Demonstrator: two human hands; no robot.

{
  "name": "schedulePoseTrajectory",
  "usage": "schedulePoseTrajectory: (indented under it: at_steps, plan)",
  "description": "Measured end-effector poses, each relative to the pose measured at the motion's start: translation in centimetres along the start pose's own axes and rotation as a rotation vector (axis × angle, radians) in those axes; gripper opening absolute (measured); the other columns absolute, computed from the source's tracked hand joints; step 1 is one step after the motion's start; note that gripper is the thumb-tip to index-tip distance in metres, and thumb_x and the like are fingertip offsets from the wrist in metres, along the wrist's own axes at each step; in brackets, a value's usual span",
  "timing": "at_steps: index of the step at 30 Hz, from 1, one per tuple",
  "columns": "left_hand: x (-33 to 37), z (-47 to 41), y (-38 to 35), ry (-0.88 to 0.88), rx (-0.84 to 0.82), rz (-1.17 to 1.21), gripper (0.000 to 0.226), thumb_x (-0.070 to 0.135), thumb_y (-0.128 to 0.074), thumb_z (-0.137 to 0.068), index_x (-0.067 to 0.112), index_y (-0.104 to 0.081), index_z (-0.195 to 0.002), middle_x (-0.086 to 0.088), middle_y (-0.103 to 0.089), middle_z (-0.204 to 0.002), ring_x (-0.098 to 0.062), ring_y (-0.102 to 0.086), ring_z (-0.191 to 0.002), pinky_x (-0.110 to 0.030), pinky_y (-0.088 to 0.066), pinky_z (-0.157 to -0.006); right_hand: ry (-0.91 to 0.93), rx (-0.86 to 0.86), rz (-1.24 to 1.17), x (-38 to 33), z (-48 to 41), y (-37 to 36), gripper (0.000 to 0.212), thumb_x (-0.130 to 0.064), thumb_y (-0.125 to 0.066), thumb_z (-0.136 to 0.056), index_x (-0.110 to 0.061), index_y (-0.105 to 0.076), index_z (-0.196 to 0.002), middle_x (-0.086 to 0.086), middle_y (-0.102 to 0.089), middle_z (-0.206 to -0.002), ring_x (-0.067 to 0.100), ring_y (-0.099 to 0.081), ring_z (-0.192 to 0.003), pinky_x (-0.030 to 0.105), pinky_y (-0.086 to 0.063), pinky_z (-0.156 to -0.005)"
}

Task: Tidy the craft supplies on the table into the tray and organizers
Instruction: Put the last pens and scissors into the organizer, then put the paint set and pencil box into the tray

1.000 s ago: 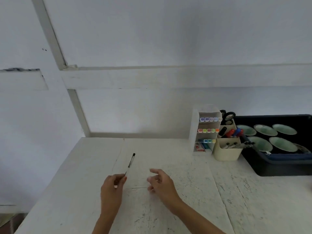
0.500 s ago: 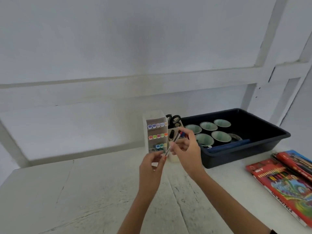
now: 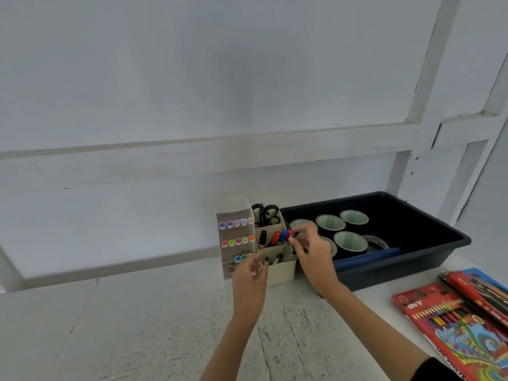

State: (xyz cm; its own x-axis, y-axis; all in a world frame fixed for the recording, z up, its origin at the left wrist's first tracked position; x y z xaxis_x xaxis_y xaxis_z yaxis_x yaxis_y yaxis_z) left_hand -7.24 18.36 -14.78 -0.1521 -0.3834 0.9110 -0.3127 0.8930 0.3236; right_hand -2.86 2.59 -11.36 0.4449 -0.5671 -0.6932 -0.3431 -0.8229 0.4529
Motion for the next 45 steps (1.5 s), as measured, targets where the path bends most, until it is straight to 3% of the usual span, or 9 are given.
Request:
schedulePoseTrajectory:
  at_steps: [5,13,17,20,23,27,33,38,45]
  plan:
    - [-0.1,-0.4,-1.2,0.004,-0.005,-0.045,0.027,0.009,-0.058,-0.09,0.012,-0.061,-0.117,0.001,-0.063,-0.109,-0.002,-0.057,-0.091,-0.001,-0.042,-0.07,0.052,-0.163,0.11,1.4,0.8,-1.7,0.017,-0.021,-0.058,-0.092,-0.016,-0.06,-0.108,0.001,-0.068,-0.09,0.011,-0.063,-0.081,0.032,-0.054,-0.073]
    - [0.0,-0.8,-2.0,-0.003,0.011,-0.093,0.028,0.001,-0.058,-0.089,0.01,-0.063,-0.115,-0.003,-0.064,-0.11,-0.006,-0.058,-0.09,0.0,-0.043,-0.071,0.032,-0.379,0.134,0.5,1.0,-2.6,0.03,-0.019,-0.049,-0.096,-0.017,-0.054,-0.125,-0.003,-0.052,-0.104,0.012,-0.053,-0.098,0.03,-0.046,-0.093]
    - [0.2,-0.4,-2.1,0.001,0.007,-0.092,0.036,-0.003,-0.057,-0.088,0.01,-0.059,-0.121,-0.003,-0.062,-0.114,-0.007,-0.056,-0.094,-0.004,-0.044,-0.076,0.039,-0.568,0.149,0.4,1.0,-2.3,0.052,-0.008,-0.053,-0.088,-0.019,-0.042,-0.138,0.0,-0.044,-0.134,0.012,-0.038,-0.127,0.018,-0.025,-0.106]
    - [0.7,0.7,-1.9,0.008,0.099,-0.09,0.043,-0.004,-0.056,-0.086,0.014,-0.055,-0.126,0.002,-0.056,-0.116,-0.005,-0.052,-0.098,-0.021,-0.048,-0.087,0.093,-0.575,0.231,0.0,1.1,-1.8,0.06,-0.01,-0.053,-0.089,-0.019,-0.033,-0.145,-0.001,-0.029,-0.15,0.013,-0.017,-0.14,0.025,-0.014,-0.115]
    - [1.8,2.3,-1.8,-0.049,0.26,-0.107,0.042,-0.003,-0.059,-0.084,0.016,-0.055,-0.122,0.006,-0.051,-0.115,-0.007,-0.052,-0.099,-0.022,-0.047,-0.082,0.12,-0.488,0.206,-0.4,1.9,-0.5,0.06,-0.008,-0.052,-0.088,-0.019,-0.033,-0.144,-0.003,-0.026,-0.149,0.012,-0.018,-0.139,0.023,-0.015,-0.113]
    - [4.1,4.7,-3.4,-0.124,0.28,-0.004,0.03,0.0,-0.058,-0.087,0.023,-0.059,-0.107,0.014,-0.055,-0.102,-0.001,-0.055,-0.093,-0.014,-0.045,-0.073,0.101,-0.221,0.023,-0.7,3.7,2.5,0.039,0.001,-0.051,-0.085,-0.016,-0.056,-0.12,-0.005,-0.051,-0.117,0.003,-0.044,-0.112,0.011,-0.033,-0.095]
    - [5.7,7.9,-8.4,0.003,0.136,0.185,0.016,0.015,-0.054,-0.094,0.024,-0.062,-0.103,0.015,-0.063,-0.099,0.001,-0.056,-0.09,-0.006,-0.043,-0.068,-0.091,-0.099,-0.036,2.1,7.7,8.7,0.03,0.004,-0.054,-0.085,-0.02,-0.065,-0.098,-0.009,-0.064,-0.092,0.0,-0.058,-0.091,0.012,-0.047,-0.079]
    - [7.1,10.5,-13.4,0.074,-0.08,0.278,0.019,0.013,-0.05,-0.095,0.026,-0.063,-0.1,0.012,-0.066,-0.096,-0.005,-0.061,-0.091,-0.015,-0.044,-0.076,-0.323,-0.121,0.045,5.1,11.1,13.9,0.034,0.0,-0.053,-0.089,-0.034,-0.059,-0.088,-0.012,-0.065,-0.086,-0.001,-0.06,-0.085,0.013,-0.049,-0.076]
    - [10.1,13.1,-21.6,0.111,-0.414,0.339,0.018,0.012,-0.049,-0.095,0.022,-0.064,-0.098,0.009,-0.065,-0.096,-0.007,-0.061,-0.09,-0.008,-0.047,-0.064,-0.471,0.073,0.198,9.5,13.5,22.3,0.023,0.0,-0.055,-0.088,-0.02,-0.068,-0.085,-0.006,-0.068,-0.085,0.003,-0.061,-0.082,0.013,-0.048,-0.076]
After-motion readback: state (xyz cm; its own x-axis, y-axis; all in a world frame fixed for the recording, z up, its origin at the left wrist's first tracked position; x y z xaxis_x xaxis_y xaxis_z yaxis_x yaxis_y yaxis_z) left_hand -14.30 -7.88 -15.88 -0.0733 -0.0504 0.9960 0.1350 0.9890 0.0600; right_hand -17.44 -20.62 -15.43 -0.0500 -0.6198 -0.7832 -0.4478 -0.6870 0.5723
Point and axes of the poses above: each hand's wrist, its own z-axis away from the middle knuckle, its own y-axis out of the back of the hand, x = y × z, the point moved 5 cm from there along -z, towards the middle knuckle
